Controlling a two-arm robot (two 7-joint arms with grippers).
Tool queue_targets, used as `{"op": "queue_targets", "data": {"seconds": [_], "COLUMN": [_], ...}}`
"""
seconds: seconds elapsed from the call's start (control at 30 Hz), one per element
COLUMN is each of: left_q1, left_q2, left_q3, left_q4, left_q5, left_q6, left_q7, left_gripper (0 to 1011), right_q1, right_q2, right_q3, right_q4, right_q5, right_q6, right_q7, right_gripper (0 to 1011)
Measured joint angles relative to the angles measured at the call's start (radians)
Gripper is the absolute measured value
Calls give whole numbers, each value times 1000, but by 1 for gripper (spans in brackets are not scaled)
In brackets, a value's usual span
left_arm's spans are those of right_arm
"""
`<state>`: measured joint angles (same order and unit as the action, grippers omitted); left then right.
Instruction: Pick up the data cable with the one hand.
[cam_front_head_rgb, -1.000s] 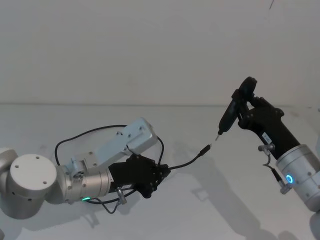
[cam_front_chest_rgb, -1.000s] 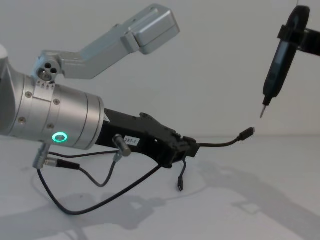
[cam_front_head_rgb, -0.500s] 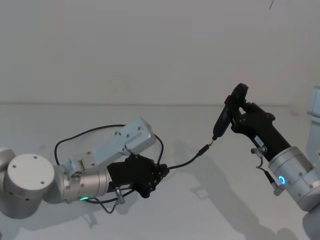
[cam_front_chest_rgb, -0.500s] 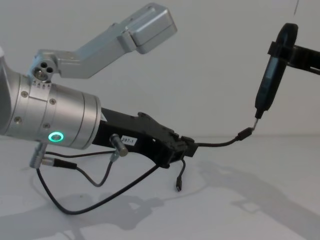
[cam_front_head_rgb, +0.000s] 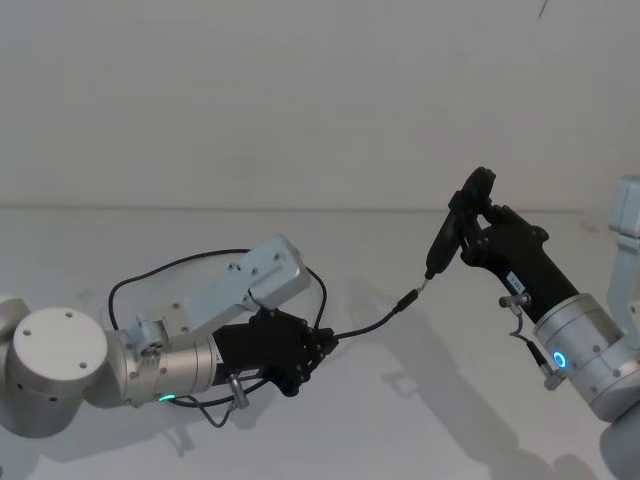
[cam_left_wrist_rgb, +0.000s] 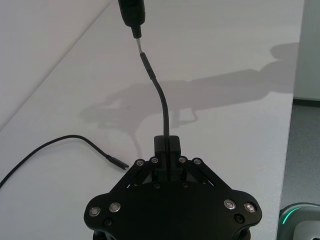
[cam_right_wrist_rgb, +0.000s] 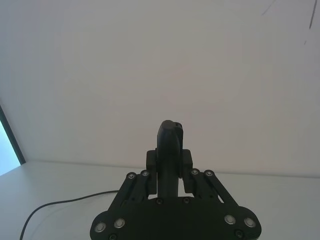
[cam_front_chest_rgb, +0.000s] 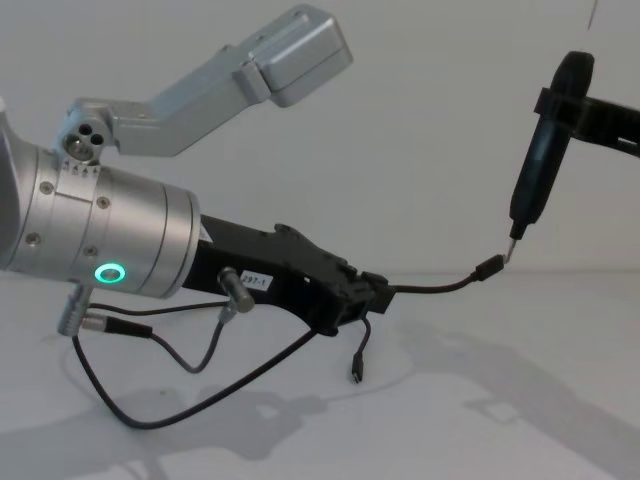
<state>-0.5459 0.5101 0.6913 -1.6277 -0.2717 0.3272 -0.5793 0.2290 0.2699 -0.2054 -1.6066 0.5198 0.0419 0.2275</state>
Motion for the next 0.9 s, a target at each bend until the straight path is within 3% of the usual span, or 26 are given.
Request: {"op": "queue_targets", "data": {"seconds": [0.9], "left_q1": [0], "left_q2": [1], "left_q3": [0], "left_q4": [0], "left_q5": [0], "left_q6": [0], "left_q7": [0], "left_gripper": [40], "right_q1": [1], "right_q2": [-2], "right_q3": [5], "right_q4": [6], "right_q5": [-7], "right_q6": [3], "right_q7": [6], "right_gripper": [279]}}
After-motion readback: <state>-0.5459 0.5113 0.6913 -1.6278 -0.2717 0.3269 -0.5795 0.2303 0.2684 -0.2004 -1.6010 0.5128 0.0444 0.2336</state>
